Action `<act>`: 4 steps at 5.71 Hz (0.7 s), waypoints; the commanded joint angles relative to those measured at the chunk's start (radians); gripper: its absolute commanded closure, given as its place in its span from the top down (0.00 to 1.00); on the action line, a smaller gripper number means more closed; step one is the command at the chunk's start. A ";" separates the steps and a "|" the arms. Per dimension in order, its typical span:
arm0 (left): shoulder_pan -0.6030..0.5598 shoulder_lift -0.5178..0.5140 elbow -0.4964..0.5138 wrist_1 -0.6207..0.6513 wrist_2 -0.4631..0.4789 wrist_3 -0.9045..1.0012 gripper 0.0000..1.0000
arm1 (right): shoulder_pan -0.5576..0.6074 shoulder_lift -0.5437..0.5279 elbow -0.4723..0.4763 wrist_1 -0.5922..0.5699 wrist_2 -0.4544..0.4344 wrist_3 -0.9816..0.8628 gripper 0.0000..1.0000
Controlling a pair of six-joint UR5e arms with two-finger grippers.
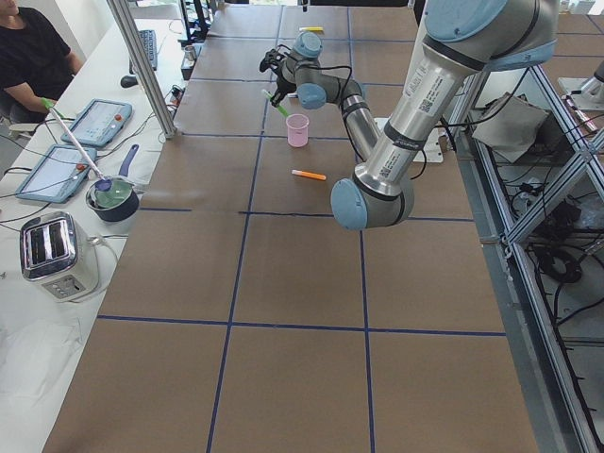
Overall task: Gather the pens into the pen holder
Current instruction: 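Lift the green marker upright and carry it over the pink cup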
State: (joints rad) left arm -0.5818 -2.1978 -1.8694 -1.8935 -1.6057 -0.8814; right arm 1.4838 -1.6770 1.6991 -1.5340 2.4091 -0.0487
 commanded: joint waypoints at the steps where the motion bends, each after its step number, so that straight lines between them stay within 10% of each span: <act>1: 0.206 -0.005 0.004 -0.025 0.368 -0.114 0.00 | -0.002 0.000 0.002 -0.002 0.001 0.001 0.99; 4: 0.316 0.019 0.140 -0.235 0.569 -0.116 0.17 | -0.004 0.000 -0.012 0.084 -0.002 0.001 0.99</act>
State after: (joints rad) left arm -0.2896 -2.1848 -1.7623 -2.0909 -1.0701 -0.9974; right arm 1.4805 -1.6756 1.6895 -1.4786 2.4075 -0.0486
